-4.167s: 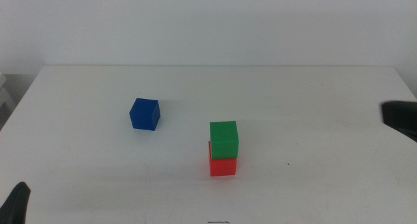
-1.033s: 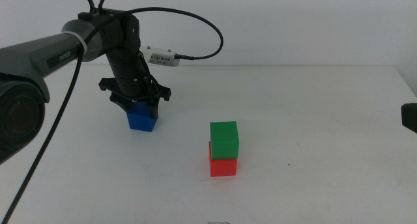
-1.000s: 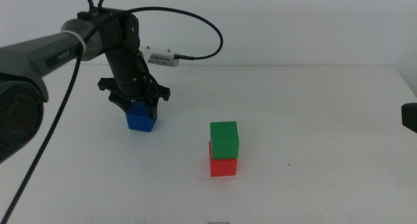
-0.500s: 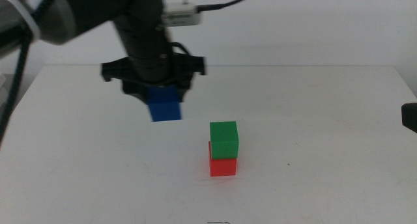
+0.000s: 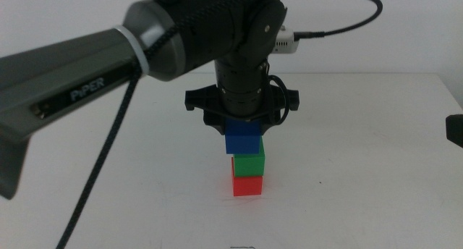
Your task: Stack red cubes first, then green, then blue cubes in a specific spot.
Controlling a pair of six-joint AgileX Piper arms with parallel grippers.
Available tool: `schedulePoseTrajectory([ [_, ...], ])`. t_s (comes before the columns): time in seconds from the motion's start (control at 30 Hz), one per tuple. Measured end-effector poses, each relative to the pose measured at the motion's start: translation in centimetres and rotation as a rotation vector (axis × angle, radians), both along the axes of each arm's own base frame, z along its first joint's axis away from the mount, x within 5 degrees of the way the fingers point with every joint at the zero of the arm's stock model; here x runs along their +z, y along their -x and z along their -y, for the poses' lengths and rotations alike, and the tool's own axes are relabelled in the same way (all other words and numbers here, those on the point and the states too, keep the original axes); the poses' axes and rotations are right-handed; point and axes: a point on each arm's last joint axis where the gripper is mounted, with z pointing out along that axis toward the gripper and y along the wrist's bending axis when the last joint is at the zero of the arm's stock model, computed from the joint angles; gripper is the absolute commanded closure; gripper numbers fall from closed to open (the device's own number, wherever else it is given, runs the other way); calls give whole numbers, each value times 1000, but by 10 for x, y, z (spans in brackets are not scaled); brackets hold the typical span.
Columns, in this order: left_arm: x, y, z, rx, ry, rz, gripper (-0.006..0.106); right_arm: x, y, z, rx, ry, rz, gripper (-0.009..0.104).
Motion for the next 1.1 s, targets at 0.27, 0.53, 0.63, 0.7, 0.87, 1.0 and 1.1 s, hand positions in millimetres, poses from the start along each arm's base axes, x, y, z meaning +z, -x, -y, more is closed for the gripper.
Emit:
schedulePoseTrajectory([
  [0.27, -14, -7, 7, -8, -3, 2, 102, 0, 0, 0, 0, 0, 0, 7],
  [0.53, -17, -9, 9, -15, 2, 9, 102, 0, 0, 0, 0, 0, 0, 7],
  [0.63, -17, -9, 10, -16, 8, 14, 102, 0, 0, 0, 0, 0, 0, 7],
  [0.7, -16, -9, 10, -17, 13, 14, 100, 0, 0, 0, 0, 0, 0, 7],
  [0.87, -17, -8, 10, -15, 11, 4, 82, 0, 0, 0, 0, 0, 0, 7],
  [1.0, -17, -7, 9, -12, 0, -8, 68, 0, 0, 0, 0, 0, 0, 7],
  [1.1, -18, -7, 8, -11, -9, -14, 57, 0, 0, 0, 0, 0, 0, 7],
])
